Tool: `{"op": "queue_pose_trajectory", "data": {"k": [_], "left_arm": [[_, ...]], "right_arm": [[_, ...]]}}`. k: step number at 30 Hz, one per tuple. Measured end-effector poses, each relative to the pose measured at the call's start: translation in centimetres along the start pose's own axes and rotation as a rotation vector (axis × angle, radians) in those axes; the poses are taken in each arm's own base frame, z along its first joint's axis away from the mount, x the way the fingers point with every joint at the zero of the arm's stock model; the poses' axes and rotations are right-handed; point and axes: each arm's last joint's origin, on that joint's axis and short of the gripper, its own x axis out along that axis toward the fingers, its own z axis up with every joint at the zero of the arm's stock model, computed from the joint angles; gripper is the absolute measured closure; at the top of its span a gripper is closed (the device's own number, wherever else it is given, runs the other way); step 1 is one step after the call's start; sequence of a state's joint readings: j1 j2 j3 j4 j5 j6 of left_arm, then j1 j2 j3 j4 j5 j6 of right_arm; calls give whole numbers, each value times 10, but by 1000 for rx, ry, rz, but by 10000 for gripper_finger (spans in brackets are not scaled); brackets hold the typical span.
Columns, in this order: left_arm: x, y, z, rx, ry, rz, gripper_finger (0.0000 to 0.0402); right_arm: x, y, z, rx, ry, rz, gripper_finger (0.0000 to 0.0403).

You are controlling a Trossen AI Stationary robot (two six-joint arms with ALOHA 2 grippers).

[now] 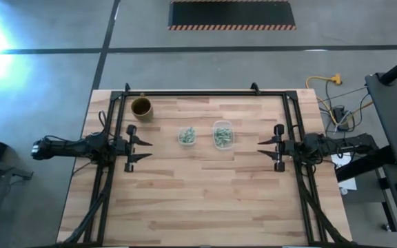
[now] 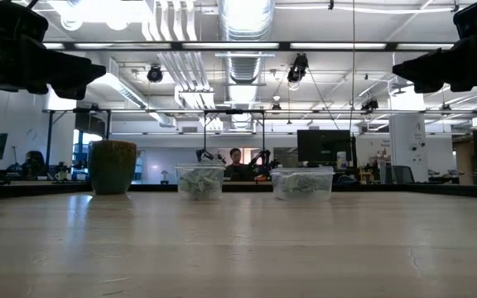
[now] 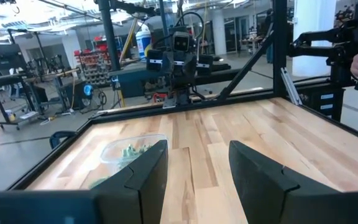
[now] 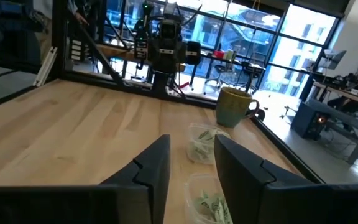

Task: Pick and place items into bin
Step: Return to Home Position

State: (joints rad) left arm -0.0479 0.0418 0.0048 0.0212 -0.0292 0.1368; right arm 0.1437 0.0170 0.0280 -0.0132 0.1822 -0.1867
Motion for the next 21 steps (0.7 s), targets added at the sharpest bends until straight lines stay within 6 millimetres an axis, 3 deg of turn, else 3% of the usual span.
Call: {"op": "queue_pose_trajectory", "data": {"k": [21], "left_arm": [[1, 0, 2, 0, -16, 5, 246]], "right_arm": [[0, 0, 0, 3, -2, 0, 289]]}}
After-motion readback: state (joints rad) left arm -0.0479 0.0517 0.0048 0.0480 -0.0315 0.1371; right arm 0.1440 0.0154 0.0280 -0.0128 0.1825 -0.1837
